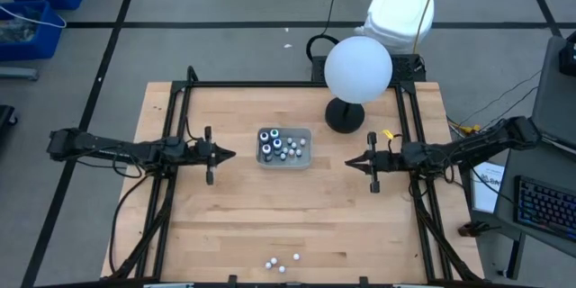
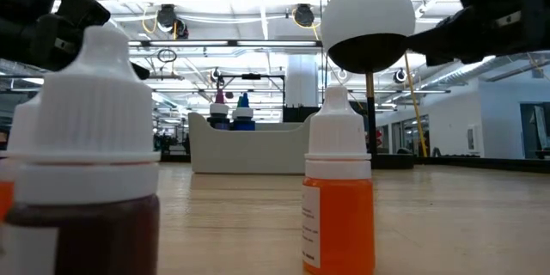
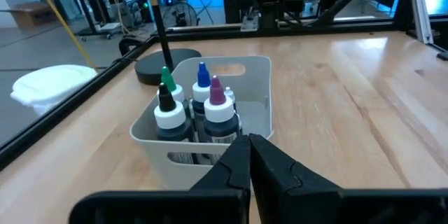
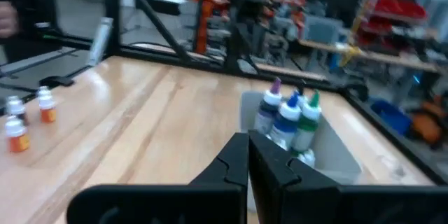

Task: Pick & Place food coloring
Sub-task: Put the small yellow food coloring bottle into the gray bin

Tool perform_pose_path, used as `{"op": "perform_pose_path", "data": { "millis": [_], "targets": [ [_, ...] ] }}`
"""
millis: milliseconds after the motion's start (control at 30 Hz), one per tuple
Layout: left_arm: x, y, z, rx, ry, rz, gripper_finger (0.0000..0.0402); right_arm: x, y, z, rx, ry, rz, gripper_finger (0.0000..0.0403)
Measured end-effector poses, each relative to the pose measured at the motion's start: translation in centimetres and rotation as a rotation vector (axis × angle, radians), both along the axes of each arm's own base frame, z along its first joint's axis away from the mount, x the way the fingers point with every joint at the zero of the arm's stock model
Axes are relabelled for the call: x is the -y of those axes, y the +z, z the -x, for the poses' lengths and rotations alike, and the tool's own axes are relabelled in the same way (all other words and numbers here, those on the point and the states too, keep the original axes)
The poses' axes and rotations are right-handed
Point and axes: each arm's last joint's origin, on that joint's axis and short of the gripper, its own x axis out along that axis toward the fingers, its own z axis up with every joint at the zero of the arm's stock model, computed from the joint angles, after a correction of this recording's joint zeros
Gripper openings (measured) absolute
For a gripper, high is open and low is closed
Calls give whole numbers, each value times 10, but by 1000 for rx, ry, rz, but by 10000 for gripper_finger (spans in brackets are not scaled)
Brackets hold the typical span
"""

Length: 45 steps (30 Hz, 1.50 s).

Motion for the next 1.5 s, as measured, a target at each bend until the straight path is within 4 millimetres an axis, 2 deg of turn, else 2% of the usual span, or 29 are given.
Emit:
{"op": "perform_pose_path", "data": {
  "millis": [100,233,433,667,900,1100,1267,1367,1500],
  "targets": [
    [0,0,0,0,-1,-2,12,-2,-1,-6,-36,8,-68,0],
    [0,1,0,9,6,-1,12,-25,13,-28,-81,121,-80,0],
    [0,6,-1,60,9,-32,12,-72,32,-79,-191,130,8,0],
    [-2,10,-1,107,85,5,12,-128,42,-132,-324,147,5,0],
    [-2,10,-1,123,98,117,12,-189,45,-172,-365,217,-13,0],
    [0,7,-1,97,40,192,12,-234,44,-194,-377,260,16,4],
    [1,6,-1,84,7,194,12,-252,38,-207,-372,273,40,36],
    [1,5,-1,69,9,206,12,-253,31,-209,-427,258,40,67],
    [1,1,0,33,14,216,12,-247,21,-201,-582,250,72,101]
  ]
}}
